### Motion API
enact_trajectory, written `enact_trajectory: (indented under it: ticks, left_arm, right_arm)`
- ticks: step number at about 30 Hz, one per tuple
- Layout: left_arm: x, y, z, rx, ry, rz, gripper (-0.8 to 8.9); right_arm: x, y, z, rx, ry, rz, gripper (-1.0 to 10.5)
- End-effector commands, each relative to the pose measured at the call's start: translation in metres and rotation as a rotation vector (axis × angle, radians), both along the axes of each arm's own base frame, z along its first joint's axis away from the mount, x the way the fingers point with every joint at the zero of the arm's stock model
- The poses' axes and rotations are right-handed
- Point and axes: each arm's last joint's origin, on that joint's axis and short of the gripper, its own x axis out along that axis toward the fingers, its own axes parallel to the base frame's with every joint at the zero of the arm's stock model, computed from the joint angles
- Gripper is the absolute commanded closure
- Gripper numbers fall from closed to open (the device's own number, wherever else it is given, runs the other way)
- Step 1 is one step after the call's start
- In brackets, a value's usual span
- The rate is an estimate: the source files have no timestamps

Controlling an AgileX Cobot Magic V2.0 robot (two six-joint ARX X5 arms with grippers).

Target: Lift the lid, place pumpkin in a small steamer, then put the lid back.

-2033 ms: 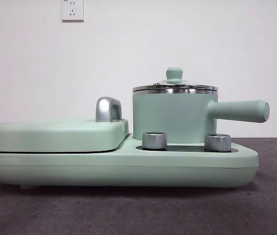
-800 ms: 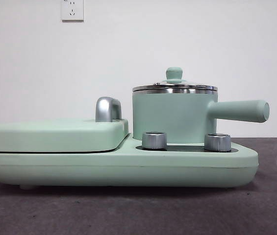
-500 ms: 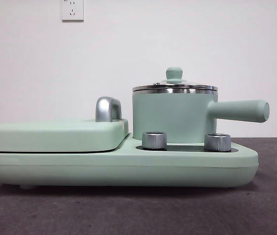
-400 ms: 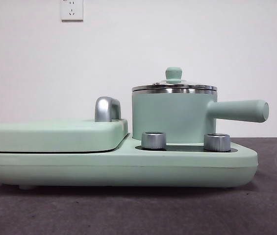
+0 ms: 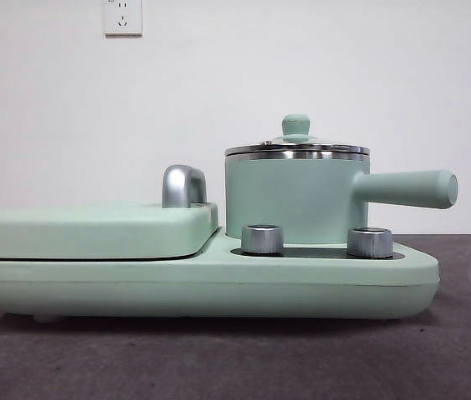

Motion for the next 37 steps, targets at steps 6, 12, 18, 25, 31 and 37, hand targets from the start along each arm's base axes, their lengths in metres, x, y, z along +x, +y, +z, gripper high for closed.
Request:
enact_trajectory:
  ticks: [6,12,18,25,31,37]
  left_arm:
    - [0.0007,0.0006,-0.0074,0.006,0.026,0.006,7.94]
    - [0.0008,0.0003,-0.0074,0.037,0.027,-0.011,7.94]
    - [0.0007,0.0001,-0.0074,0.054,0.028,-0.015,7.94]
    - [0.0008,0.0004,-0.0071,0.069,0.026,-0.008,7.94]
    - [0.0008,0.0004,-0.007,0.069,0.026,-0.008,7.94]
    - [0.0008,0.0004,-0.007,0.069,0.026,-0.008,7.94]
  right_arm:
    - [-0.0005,-0.0001,0.0028,0.003,-0.021,0.009,9.3]
    - [-0.0005,-0.0001,0.0028,0.003,-0.021,0.009,9.3]
    - [-0.0005,-0.0001,0.0028,0.003,-0.021,0.009,9.3]
    - [-0.0005,-0.0001,0.0028,0.003,-0.021,0.009,9.3]
    - [-0.0005,-0.0001,0.0028,0.003,-0.021,0.009,9.3]
    - [-0.0005,-0.0001,0.0028,0.003,-0.021,0.009,9.3]
